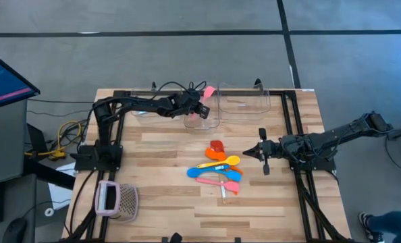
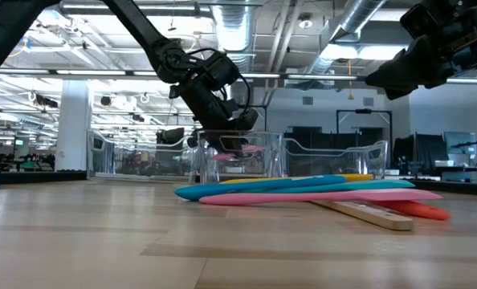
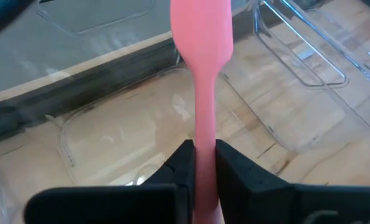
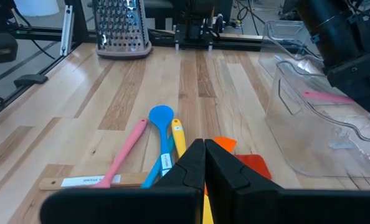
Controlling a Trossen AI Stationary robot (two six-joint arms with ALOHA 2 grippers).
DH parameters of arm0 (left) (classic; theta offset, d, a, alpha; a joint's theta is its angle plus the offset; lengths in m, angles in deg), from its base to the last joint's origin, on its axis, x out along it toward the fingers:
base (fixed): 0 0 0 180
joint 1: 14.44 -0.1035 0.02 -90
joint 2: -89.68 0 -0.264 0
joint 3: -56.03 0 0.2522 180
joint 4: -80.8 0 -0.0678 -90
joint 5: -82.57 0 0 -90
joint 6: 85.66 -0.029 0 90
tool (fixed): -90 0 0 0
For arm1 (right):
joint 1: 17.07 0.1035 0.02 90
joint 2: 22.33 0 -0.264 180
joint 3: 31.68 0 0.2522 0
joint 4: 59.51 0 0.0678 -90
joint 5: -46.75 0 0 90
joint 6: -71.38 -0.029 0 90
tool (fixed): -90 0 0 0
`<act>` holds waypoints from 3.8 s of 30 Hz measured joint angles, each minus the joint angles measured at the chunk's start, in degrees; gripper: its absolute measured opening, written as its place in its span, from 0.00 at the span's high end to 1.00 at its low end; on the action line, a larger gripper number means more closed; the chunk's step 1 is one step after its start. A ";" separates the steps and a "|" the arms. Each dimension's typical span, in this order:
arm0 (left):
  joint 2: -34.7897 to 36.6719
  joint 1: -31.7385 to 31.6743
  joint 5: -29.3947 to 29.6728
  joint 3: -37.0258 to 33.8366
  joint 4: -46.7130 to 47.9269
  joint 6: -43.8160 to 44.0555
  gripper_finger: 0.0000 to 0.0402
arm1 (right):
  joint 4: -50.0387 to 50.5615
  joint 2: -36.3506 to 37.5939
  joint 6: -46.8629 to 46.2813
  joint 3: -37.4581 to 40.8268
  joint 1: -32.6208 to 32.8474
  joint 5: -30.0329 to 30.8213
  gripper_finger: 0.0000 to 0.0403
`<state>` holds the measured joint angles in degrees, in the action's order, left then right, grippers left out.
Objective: Pick & Place Kitchen Items
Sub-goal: Put the pink spatula into the middle transparent bin, then put the yellow serving spoon into the right transparent bin
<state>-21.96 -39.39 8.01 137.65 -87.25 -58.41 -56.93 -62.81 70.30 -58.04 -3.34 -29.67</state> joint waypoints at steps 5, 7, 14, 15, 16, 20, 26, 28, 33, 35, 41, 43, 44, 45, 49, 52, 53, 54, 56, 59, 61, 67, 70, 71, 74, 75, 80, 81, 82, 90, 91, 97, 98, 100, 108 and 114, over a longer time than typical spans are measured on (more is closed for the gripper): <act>0.00 0.00 0.00 -0.07 -0.58 0.08 0.83 | 0.07 0.01 0.00 -0.01 0.00 0.00 1.00; -0.02 0.00 -0.04 -0.09 -0.94 0.19 0.80 | 0.07 -0.01 0.00 0.00 0.00 0.00 1.00; -0.13 0.10 -0.98 -0.13 -3.51 -0.26 0.77 | 0.07 -0.01 -0.01 0.00 0.00 0.00 1.00; -0.13 0.15 -1.82 -0.19 -4.52 -1.31 0.77 | 0.06 0.01 -0.02 0.00 0.00 0.00 1.00; 0.07 0.19 -2.69 -0.22 -5.28 -2.00 0.77 | 0.05 0.00 -0.01 0.00 0.00 0.00 1.00; 2.50 0.66 -3.96 -0.26 -7.50 -5.01 0.77 | 0.05 0.01 -0.01 0.00 0.02 0.00 1.00; 8.56 1.91 -3.83 -0.20 -7.85 -10.81 0.81 | 0.24 -0.01 -0.02 0.00 0.00 0.00 1.00; 11.05 2.41 -3.19 -0.20 -7.41 -13.00 0.83 | 0.20 0.01 -0.02 0.00 0.00 0.00 1.00; 16.22 4.59 0.61 -0.15 -6.69 -20.22 0.90 | 0.21 -0.01 -0.02 0.00 0.00 0.00 1.00; 17.99 5.59 1.16 -0.15 -6.18 -25.40 0.93 | 0.13 0.00 -0.02 0.00 0.00 0.00 1.00; 21.08 9.36 1.18 -0.15 1.60 -35.35 0.99 | -0.09 -0.01 -0.02 0.00 0.00 -0.01 1.00; 21.63 10.86 -0.26 -0.15 3.92 -35.84 0.99 | -0.15 -0.01 -0.02 0.00 0.00 0.00 1.00; 21.70 11.65 -2.09 -0.15 4.52 -36.39 0.99 | -0.16 -0.01 -0.02 0.00 0.00 -0.01 1.00; 21.71 12.46 -4.19 -0.14 4.92 -37.36 0.99 | -0.26 -0.01 -0.02 0.00 0.00 0.00 1.00; 21.70 16.14 -11.73 -0.15 5.21 -41.19 0.99 | -1.78 0.01 -0.01 0.00 0.00 0.00 1.00; 21.70 18.73 -14.36 -0.15 6.68 -42.35 0.99 | -2.38 0.01 -0.01 0.00 0.00 0.00 1.00; 21.70 19.50 -15.01 -0.20 6.88 -42.84 0.99 | -2.61 0.00 0.00 0.00 0.00 -0.01 1.00; 21.71 20.11 -15.90 -0.57 6.53 -43.71 0.99 | -2.77 0.01 0.00 0.00 0.00 -0.01 1.00; 22.32 21.03 -17.09 -2.33 6.55 -44.91 0.99 | -2.80 -0.01 0.00 0.00 0.00 -0.01 1.00; 24.34 21.66 -17.34 -6.33 6.39 -44.96 0.99 | -3.02 -0.01 0.00 0.00 0.00 -0.02 1.00; 27.00 21.94 -17.28 -9.87 5.65 -44.82 0.99 | -3.08 0.00 -0.01 0.00 0.00 -0.01 1.00; 38.55 24.95 -17.24 -24.78 -4.40 -40.78 0.99 | -3.08 -0.01 0.00 0.00 0.00 0.00 1.00; 44.57 27.06 -17.34 -32.89 -13.39 -40.34 0.99 | -3.10 -0.01 0.00 0.00 -0.02 -0.02 1.00; 46.17 27.69 -17.34 -35.33 -16.03 -40.33 0.99 | -3.21 -0.01 0.00 0.00 0.00 0.00 1.00; 50.28 29.39 -17.25 -40.73 -21.73 -40.33 0.99 | -3.79 -0.01 0.11 0.00 0.00 0.00 1.00; 51.20 29.74 -17.29 -41.88 -23.05 -40.30 0.99 | -4.34 -0.01 0.16 0.00 -0.03 -0.01 1.00; 53.56 29.89 -17.07 -44.39 -24.73 -40.31 0.99 | -5.64 -0.01 3.84 -0.07 -1.12 -0.02 1.00; 53.61 29.74 -16.86 -44.39 -24.93 -40.29 0.99 | -4.90 -0.01 3.87 -0.32 -1.43 -0.01 1.00; 53.64 29.70 -16.72 -44.39 -25.36 -40.31 0.99 | -3.57 -0.29 3.83 -0.87 -1.73 0.00 1.00; 53.64 29.73 -16.75 -44.39 -25.82 -40.29 0.99 | 16.35 -9.20 1.16 -12.39 -2.71 0.00 1.00; 53.64 29.73 -16.75 -44.39 -25.86 -40.29 0.99 | 19.43 -10.88 1.12 -14.17 -2.71 0.00 1.00; 53.64 29.73 -16.75 -44.39 -25.89 -40.29 0.99 | 33.25 -20.38 1.05 -22.87 -2.67 -0.15 1.00; 53.64 29.70 -16.75 -44.39 -25.91 -40.29 0.99 | 34.24 -21.66 1.03 -23.95 -2.67 -0.15 1.00; 53.64 29.70 -16.75 -44.39 -25.90 -40.29 0.99 | 35.51 -24.00 1.04 -25.68 -2.62 -0.17 1.00; 53.64 29.70 -15.86 -44.39 -25.91 -40.29 0.99 | 36.98 -31.12 1.11 -29.48 -0.31 -0.05 1.00; 53.64 29.69 -13.30 -44.39 -25.88 -40.29 0.99 | 43.78 -35.38 2.34 -30.18 5.08 4.14 1.00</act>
<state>31.68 -9.70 -5.29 93.26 -113.13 -98.70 -13.15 -98.19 72.64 -88.22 1.75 -25.52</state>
